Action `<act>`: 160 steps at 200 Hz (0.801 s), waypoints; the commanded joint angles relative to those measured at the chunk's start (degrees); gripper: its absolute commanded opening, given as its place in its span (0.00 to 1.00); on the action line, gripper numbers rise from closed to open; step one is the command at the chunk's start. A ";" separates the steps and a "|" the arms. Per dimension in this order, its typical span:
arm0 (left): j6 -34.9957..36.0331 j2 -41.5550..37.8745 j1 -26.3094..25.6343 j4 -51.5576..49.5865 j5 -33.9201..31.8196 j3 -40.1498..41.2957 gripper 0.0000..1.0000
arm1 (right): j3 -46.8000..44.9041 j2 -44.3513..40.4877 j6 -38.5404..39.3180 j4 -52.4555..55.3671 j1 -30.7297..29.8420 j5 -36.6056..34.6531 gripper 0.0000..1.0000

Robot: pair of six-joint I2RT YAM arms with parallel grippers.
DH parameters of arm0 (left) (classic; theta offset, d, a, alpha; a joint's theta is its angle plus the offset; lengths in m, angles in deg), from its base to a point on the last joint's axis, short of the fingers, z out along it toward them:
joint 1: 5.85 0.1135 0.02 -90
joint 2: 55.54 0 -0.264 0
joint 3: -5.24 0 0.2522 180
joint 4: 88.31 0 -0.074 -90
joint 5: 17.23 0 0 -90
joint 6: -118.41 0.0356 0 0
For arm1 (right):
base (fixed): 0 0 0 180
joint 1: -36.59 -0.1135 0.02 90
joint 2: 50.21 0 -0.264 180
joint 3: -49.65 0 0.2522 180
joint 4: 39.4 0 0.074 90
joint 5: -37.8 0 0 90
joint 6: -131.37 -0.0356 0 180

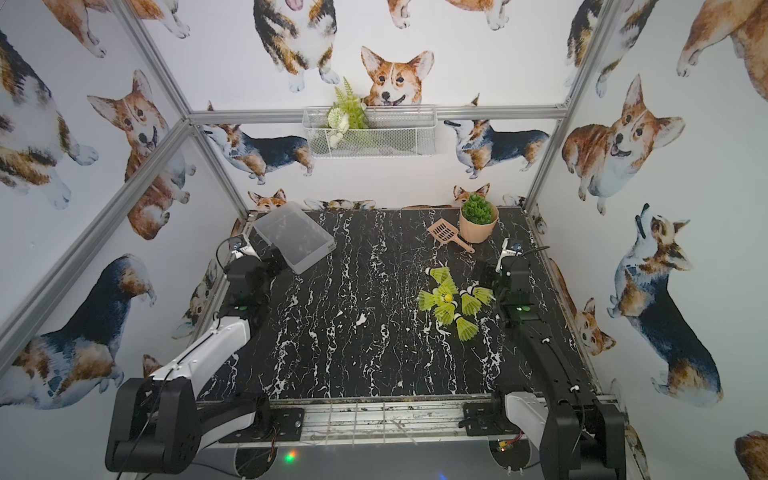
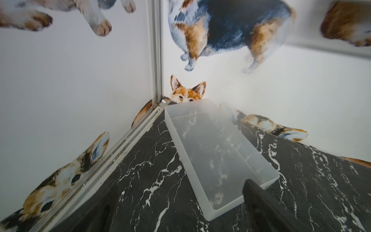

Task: Put the shuttlecocks into the storage box
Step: Move the storage box to the center of the board.

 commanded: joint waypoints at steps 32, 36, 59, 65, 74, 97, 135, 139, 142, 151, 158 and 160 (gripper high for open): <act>-18.26 19.41 13.12 -32.12 30.00 -24.51 0.93 | 10.67 6.50 -1.98 17.22 -0.96 4.88 1.00; -18.40 20.74 13.45 -32.71 31.53 -26.11 0.92 | 10.86 6.56 -2.04 17.36 -1.09 5.21 1.00; -18.62 28.89 13.90 -37.59 33.11 -34.86 0.89 | 11.14 6.62 -2.11 17.24 -1.70 5.43 1.00; -18.61 30.57 13.90 -38.45 33.52 -36.62 0.88 | 11.30 6.72 -2.16 17.39 -1.75 5.48 1.00; -18.64 32.97 13.90 -39.57 34.20 -39.15 0.86 | 11.65 7.03 -2.08 17.80 -1.80 5.72 1.00; -19.26 38.33 13.90 -42.58 34.34 -44.84 0.82 | 12.51 7.68 -2.08 19.07 -1.79 6.17 1.00; -19.04 45.36 13.91 -45.42 35.36 -51.36 0.70 | 13.47 7.64 -1.98 20.30 -1.79 6.67 1.00; -19.03 46.15 13.89 -45.67 35.73 -51.88 0.68 | 13.59 7.66 -2.00 20.43 -1.79 6.85 1.00; -19.05 46.66 13.90 -45.91 35.87 -52.60 0.67 | 13.65 7.69 -2.10 20.53 -1.80 7.06 1.00; -18.95 48.28 13.88 -47.40 35.92 -54.18 0.63 | 13.70 7.77 -2.28 20.64 -1.79 7.31 1.00; -18.64 49.25 13.90 -48.36 35.93 -55.11 0.59 | 13.70 7.77 -2.37 20.66 -1.79 7.53 1.00; -18.62 49.48 13.90 -48.56 35.98 -55.33 0.59 | 13.68 7.73 -2.41 20.71 -1.79 7.53 1.00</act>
